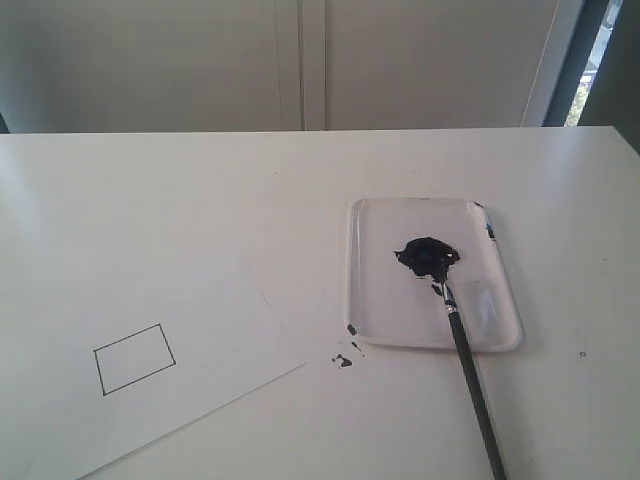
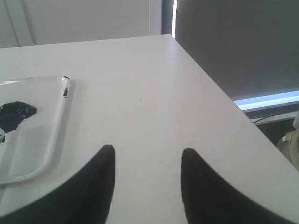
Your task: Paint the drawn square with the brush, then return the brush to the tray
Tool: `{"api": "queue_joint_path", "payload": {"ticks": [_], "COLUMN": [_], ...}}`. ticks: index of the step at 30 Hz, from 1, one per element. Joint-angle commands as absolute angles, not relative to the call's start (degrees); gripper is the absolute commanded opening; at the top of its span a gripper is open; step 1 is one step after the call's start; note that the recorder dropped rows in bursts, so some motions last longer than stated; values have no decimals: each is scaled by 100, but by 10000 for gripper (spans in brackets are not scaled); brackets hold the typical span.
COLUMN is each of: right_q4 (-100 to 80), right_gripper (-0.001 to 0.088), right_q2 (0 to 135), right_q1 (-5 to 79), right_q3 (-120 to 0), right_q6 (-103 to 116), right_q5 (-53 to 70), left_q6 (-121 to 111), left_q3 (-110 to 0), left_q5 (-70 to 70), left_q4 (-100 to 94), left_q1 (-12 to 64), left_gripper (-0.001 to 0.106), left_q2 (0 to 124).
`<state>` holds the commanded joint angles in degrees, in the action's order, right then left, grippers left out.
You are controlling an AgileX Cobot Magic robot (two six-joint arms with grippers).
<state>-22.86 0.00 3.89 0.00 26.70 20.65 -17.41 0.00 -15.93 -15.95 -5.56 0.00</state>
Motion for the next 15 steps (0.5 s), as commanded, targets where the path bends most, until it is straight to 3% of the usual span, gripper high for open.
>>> {"api": "queue_joint_path", "payload": {"ticks": [15], "right_q4": [-2303], "right_gripper": [427], "right_q2": [0], "right_q1": [389], "right_q3": [0], "right_q6": [2930], "right_q5": [1702], "left_q6": [-1446], "left_q3": [0], "left_q5": [-108], "left_q4": [-1590], "left_q1": [-556], "left_gripper": [0], "left_q2": [0]}}
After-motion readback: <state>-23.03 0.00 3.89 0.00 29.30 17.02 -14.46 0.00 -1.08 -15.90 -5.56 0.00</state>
